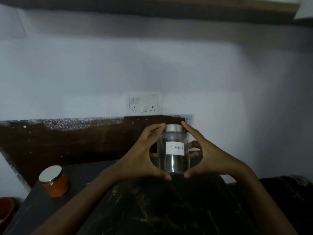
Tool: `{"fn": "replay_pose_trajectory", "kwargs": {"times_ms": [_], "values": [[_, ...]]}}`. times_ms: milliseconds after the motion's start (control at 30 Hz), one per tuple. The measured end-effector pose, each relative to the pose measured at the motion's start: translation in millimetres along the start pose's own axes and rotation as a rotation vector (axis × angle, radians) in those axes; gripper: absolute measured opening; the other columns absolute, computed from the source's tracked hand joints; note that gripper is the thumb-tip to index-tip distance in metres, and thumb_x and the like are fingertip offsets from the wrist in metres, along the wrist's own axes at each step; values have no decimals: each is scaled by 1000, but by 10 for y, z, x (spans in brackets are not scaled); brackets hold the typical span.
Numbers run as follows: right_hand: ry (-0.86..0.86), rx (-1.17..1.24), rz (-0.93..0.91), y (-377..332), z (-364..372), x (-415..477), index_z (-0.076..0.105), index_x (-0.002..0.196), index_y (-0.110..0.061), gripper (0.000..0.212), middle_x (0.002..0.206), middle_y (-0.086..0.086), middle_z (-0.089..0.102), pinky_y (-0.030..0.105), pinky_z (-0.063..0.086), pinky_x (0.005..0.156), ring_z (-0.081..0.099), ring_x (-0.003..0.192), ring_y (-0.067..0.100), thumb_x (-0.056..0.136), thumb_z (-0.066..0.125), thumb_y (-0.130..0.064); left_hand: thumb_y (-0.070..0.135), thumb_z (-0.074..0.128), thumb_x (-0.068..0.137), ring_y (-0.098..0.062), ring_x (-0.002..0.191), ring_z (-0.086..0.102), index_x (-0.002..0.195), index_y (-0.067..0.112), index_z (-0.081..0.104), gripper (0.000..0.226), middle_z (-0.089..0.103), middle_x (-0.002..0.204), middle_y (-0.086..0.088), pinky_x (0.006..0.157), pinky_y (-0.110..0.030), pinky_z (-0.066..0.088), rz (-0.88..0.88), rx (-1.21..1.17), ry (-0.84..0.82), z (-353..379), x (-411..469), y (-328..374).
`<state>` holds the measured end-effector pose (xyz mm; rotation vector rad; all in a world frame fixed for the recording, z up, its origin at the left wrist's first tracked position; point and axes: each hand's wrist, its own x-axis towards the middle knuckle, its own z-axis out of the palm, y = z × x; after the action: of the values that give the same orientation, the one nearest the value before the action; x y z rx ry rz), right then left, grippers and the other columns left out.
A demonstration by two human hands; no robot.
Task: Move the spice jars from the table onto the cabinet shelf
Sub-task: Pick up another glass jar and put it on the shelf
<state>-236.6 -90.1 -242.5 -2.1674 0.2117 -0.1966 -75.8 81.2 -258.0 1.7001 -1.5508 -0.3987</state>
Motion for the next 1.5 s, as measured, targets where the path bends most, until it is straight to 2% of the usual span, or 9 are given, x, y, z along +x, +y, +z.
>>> {"fn": "replay_pose_trajectory", "kwargs": {"times_ms": [133,433,633,800,900,1000,1100,1200,1500], "values": [[56,-30,-109,-285,-362,96,6,125,-64,119,129,-10,41,15,51,72,59,100,6,57,87,-10,39,88,54,27,124,7,144,39,4,123,8,143,28,92,9,19,113,187,84,-307,316,237],[249,-226,-330,-978,-1143,411,-2,129,-63,124,138,-33,13,17,52,85,47,117,5,58,87,-14,50,84,57,0,141,9,150,30,0,127,0,150,26,108,-36,39,365,494,268,-997,1027,874],[375,-359,-491,-1402,-1621,611,-5,134,-59,130,137,-37,9,12,50,84,41,123,5,56,88,-11,34,85,62,-6,144,5,150,27,-7,127,-16,154,19,104,-37,44,501,630,355,-1350,1421,1326],[538,-509,-589,-1640,-2001,775,-7,143,-44,133,151,-24,1,30,41,105,22,137,5,54,89,-18,28,86,63,-7,144,2,150,17,-6,127,-17,157,7,105,-36,41,580,732,431,-1608,1764,1641],[621,-589,-640,-1772,-2203,879,-7,144,-36,133,154,-12,0,9,42,90,33,121,-2,54,89,-15,29,86,63,-13,135,32,150,22,-8,128,-16,157,7,84,-33,54,576,837,501,-1746,1975,1758],[687,-623,-668,-1874,-2373,1014,-4,145,-33,131,154,-5,-1,24,48,88,40,120,10,55,88,-12,29,83,65,-21,122,50,149,30,-6,122,-9,158,7,72,-34,56,564,897,623,-1844,2187,1796],[705,-608,-678,-1934,-2497,1154,-2,147,-31,129,154,-2,-2,31,51,87,40,124,20,56,87,-8,33,80,69,-19,141,23,150,23,3,112,7,159,2,114,-45,23,557,929,743,-1863,2404,1761],[688,-568,-662,-1938,-2612,1288,-1,147,-31,129,154,-5,-5,37,53,89,38,128,24,56,86,-5,38,76,73,-20,145,11,150,21,7,105,14,158,-1,116,-44,1,489,1016,825,-1867,2575,1705],[522,-363,-520,-1901,-2904,1613,7,141,-45,123,148,-12,12,41,55,83,51,114,25,57,83,1,49,35,89,-33,144,7,146,16,26,67,16,156,-11,115,-54,7,410,1253,996,-2109,2789,1349]]}}
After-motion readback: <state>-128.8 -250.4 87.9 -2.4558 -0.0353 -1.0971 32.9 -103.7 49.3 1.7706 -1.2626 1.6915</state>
